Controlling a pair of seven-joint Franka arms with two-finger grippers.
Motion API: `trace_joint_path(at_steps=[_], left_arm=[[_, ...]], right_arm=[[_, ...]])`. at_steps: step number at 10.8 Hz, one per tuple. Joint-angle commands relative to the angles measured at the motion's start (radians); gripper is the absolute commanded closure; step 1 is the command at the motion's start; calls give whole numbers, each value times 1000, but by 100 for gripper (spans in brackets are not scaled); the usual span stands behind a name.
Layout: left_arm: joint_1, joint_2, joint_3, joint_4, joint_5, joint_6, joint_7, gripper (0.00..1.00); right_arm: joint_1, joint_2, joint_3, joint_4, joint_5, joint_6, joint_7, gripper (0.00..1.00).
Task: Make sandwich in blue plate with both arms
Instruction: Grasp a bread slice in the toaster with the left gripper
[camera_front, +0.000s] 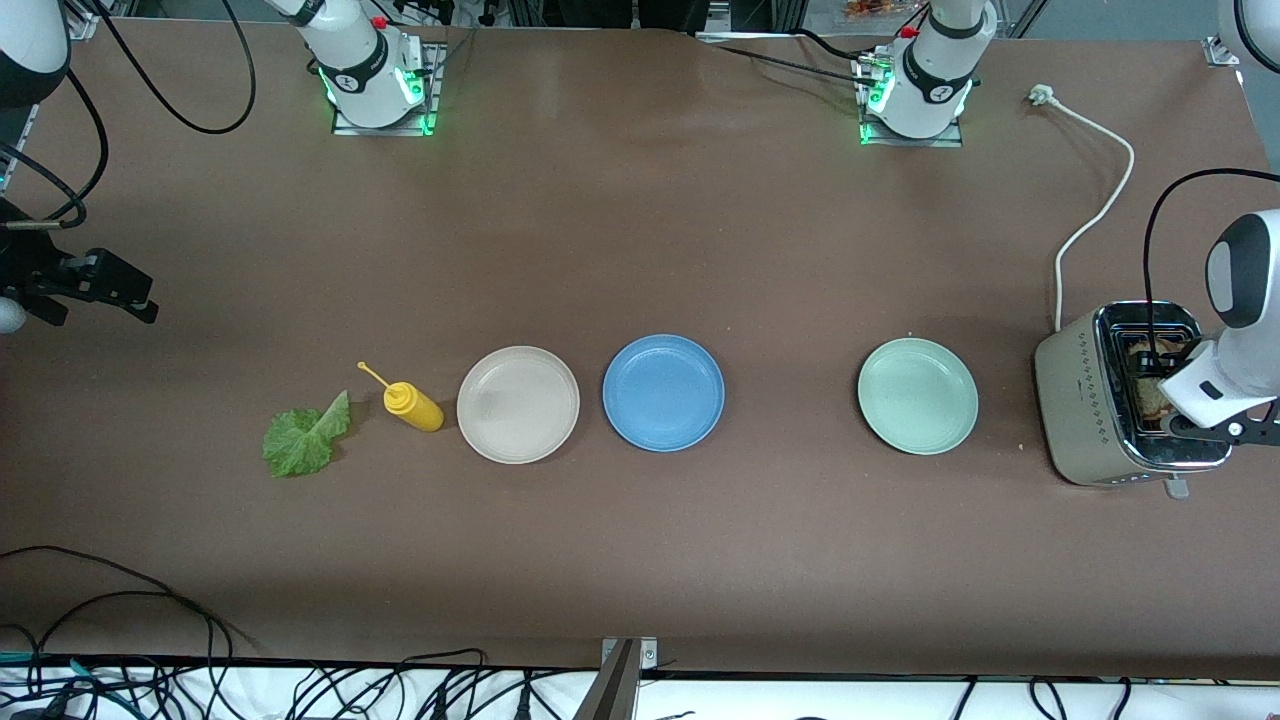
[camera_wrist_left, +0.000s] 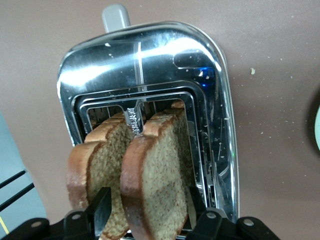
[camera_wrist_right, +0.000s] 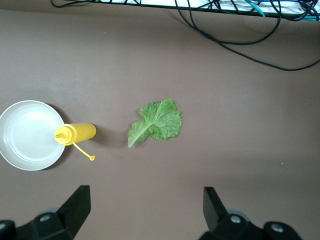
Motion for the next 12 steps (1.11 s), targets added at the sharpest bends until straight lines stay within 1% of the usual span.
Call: trace_joint_path(at_steps=[1, 2, 3, 6, 7, 9, 12], left_arm=[[9, 5, -10, -6, 11, 14, 13, 48], [9, 5, -10, -6, 11, 12, 13, 59], [7, 5, -12, -6, 11, 9, 13, 73], [7, 1, -12, -5, 10, 0, 13, 96], [9, 0, -12, -3, 9, 0, 13, 100], [7, -8, -15, 4, 9, -28, 14, 100], [3, -54, -53, 9, 9, -80, 13, 100]], right_arm=[[-1, 8, 1, 21, 14, -6, -6, 0], [-1, 8, 1, 21, 14, -4, -4, 0], [-1, 8, 1, 21, 14, -6, -4, 0], [-1, 8, 1, 21, 14, -6, -4, 0], [-1, 8, 1, 21, 14, -4, -4, 0], [-1, 8, 1, 21, 14, -4, -4, 0], [0, 8, 1, 21, 14, -6, -4, 0]])
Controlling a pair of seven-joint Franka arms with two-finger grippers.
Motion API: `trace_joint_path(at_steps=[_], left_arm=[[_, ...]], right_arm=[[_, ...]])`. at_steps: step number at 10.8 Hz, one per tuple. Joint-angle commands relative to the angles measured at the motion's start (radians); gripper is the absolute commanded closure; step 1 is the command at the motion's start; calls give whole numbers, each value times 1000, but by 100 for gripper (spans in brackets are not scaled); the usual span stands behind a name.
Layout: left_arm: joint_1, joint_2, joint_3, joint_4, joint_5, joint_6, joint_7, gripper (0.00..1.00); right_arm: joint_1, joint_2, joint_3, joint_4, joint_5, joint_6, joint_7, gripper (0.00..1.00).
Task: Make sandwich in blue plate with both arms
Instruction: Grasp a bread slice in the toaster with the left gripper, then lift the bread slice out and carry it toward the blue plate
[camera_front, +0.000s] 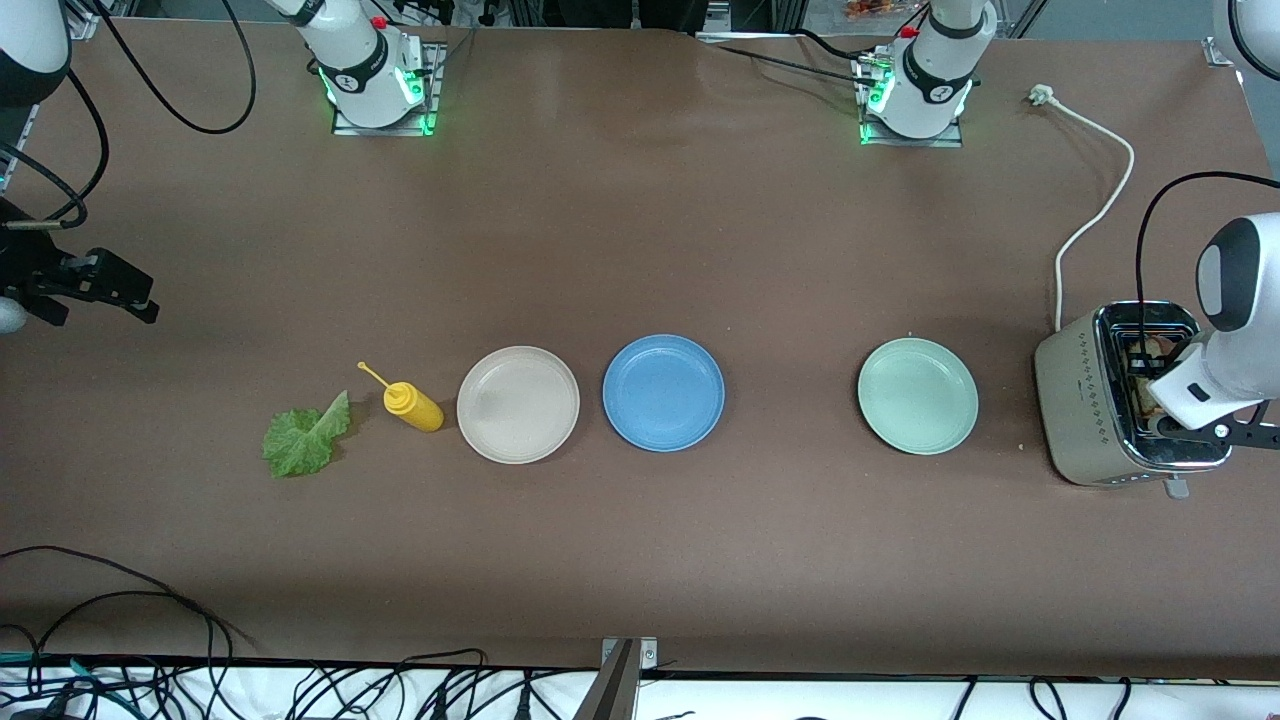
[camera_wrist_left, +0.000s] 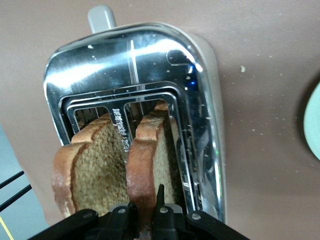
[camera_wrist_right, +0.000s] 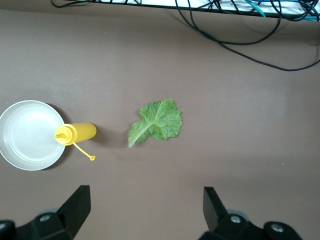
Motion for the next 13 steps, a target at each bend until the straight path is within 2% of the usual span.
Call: trace_joint_path(at_steps=[1, 5, 9, 11, 13], left_arm=[[4, -74, -51, 2, 10, -72, 13, 100], [-16, -102, -137, 52, 29, -201, -1, 100], [-166, -104, -139, 179, 30, -383, -16, 100], [-220, -107, -141, 215, -3, -462, -17, 100], [-243, -113, -182, 218, -97, -491, -18, 100]], right_arm=[[-2, 8, 1, 21, 13, -6, -4, 0], [-2, 8, 1, 21, 13, -6, -4, 0], [0, 8, 1, 21, 13, -6, -4, 0], [1, 8, 1, 21, 13, -6, 0, 0], [1, 8, 1, 21, 13, -6, -1, 0]])
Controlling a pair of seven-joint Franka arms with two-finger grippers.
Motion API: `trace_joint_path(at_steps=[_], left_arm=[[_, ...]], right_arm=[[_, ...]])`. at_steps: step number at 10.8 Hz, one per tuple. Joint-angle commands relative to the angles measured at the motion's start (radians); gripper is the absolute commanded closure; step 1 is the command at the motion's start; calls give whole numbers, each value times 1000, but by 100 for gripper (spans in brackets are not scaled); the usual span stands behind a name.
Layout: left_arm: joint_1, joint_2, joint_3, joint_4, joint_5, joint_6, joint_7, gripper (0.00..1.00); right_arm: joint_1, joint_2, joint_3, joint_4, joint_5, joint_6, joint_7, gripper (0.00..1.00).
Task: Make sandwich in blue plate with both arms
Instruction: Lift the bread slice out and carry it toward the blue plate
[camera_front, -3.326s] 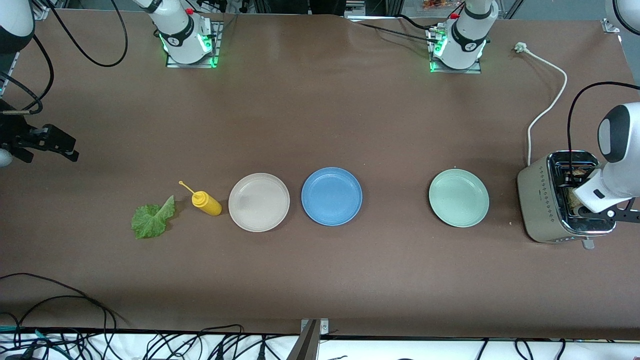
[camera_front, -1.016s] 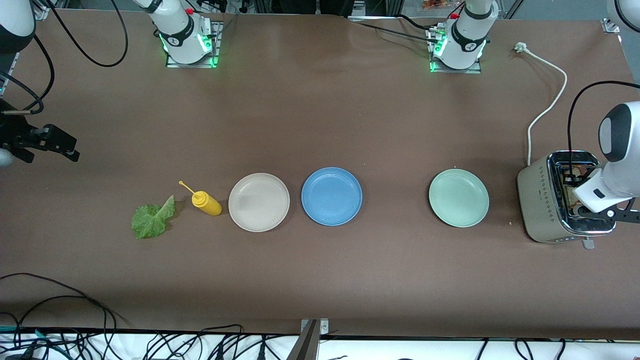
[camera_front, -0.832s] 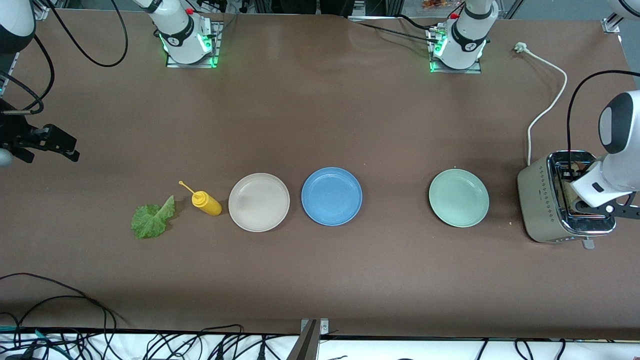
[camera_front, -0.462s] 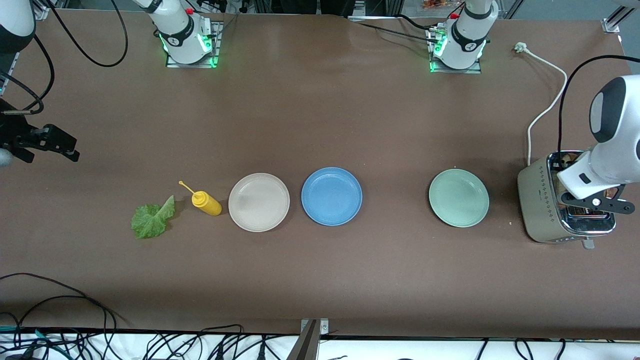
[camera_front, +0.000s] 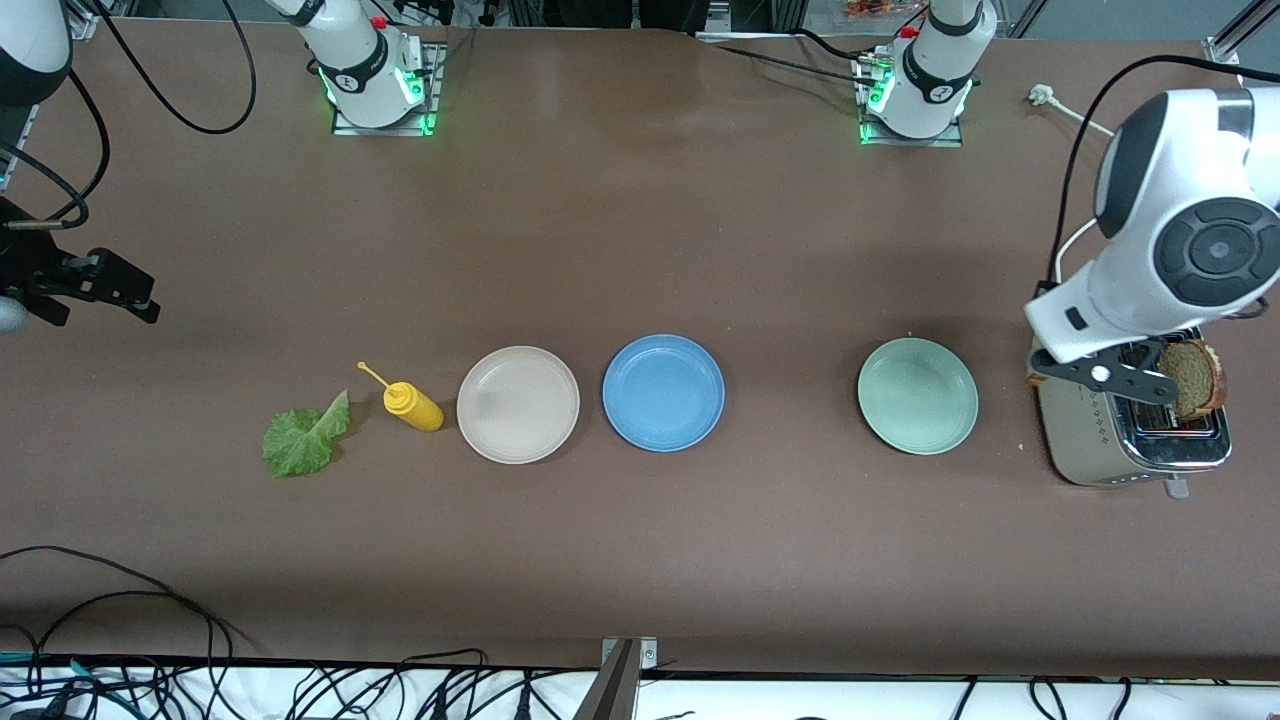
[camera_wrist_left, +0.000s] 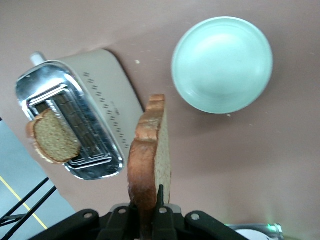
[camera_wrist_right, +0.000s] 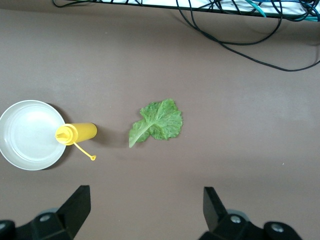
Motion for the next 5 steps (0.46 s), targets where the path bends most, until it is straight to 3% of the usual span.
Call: trace_joint_path(at_steps=[1, 5], left_arm=[[-18, -6, -48, 22, -137, -49, 0, 100], [-50, 56, -54, 22, -402, -46, -4, 100]], right_arm=[[0, 8, -1, 21, 13, -6, 0, 0], [3, 8, 1, 21, 18, -6, 6, 0]])
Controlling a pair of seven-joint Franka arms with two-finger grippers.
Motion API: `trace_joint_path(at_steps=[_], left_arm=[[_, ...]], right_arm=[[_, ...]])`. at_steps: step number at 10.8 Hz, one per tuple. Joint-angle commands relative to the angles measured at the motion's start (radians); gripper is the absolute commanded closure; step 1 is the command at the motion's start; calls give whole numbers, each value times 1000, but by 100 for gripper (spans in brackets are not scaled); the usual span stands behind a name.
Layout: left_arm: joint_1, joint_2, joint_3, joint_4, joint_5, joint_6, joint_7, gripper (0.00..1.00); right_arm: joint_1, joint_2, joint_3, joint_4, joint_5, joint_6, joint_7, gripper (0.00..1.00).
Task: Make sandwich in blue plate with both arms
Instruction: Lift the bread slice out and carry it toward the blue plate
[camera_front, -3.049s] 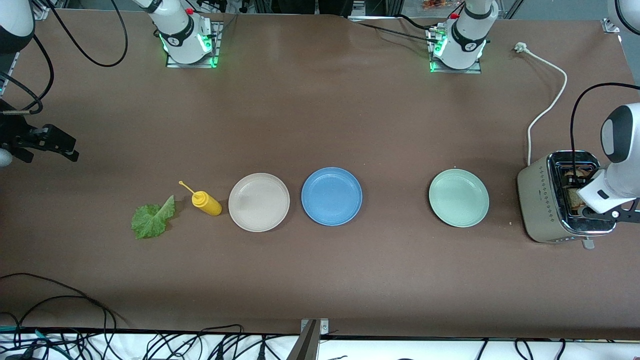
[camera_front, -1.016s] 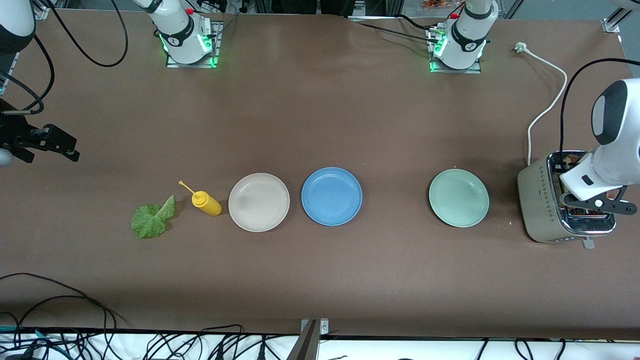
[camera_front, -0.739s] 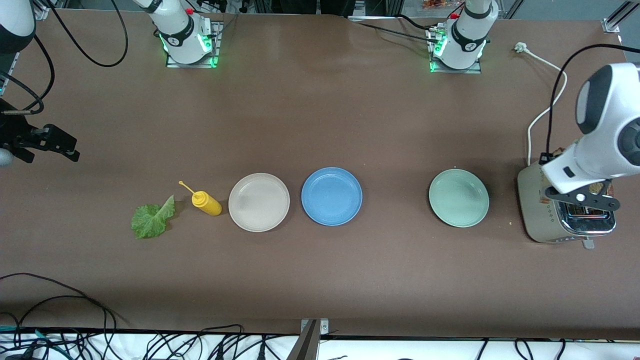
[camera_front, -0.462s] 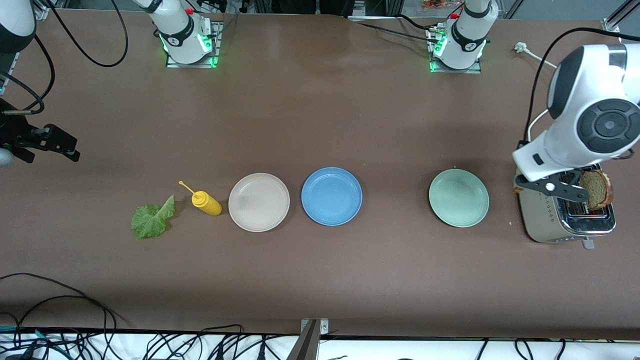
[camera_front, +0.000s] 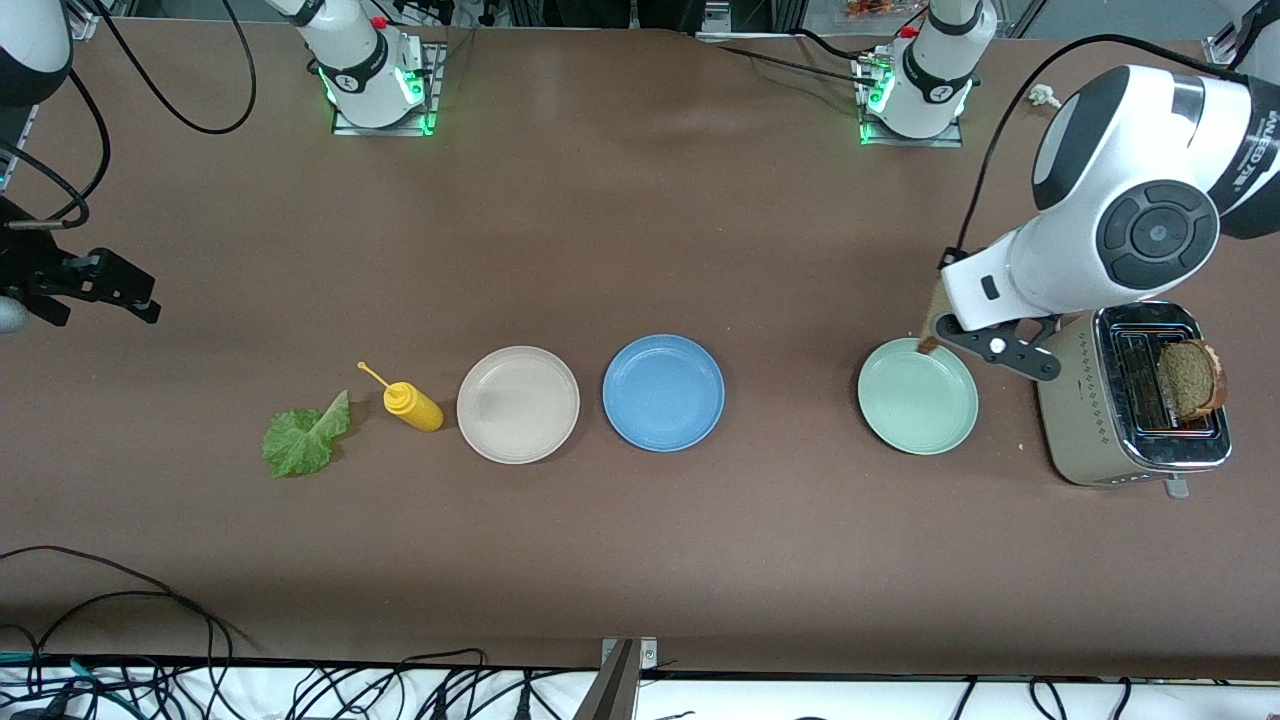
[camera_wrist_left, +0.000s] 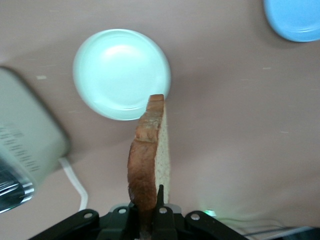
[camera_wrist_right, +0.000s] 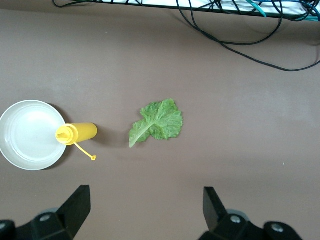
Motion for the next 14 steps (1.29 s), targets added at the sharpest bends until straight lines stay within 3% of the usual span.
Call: trace_joint_path(at_steps=[1, 4, 7, 9, 11, 14], left_arm=[[-45, 75, 1, 19, -162, -4, -5, 100], [-80, 184, 1, 22, -328, 150, -32, 100], [-148, 273, 1, 26, -496, 413, -33, 100], [-149, 325, 1, 26, -674, 543, -30, 98], [-175, 381, 1, 25, -768, 664, -18, 97], [-201, 447, 1, 23, -906, 747, -10, 98]], right_arm=[[3, 8, -1, 21, 17, -7, 7, 0], [3, 7, 1, 21, 17, -7, 7, 0], [3, 7, 2, 21, 17, -9, 6, 0], [3, 7, 1, 21, 15, -9, 3, 0], [0, 7, -1, 21, 15, -7, -3, 0], [-3, 7, -2, 21, 17, -7, -3, 0]])
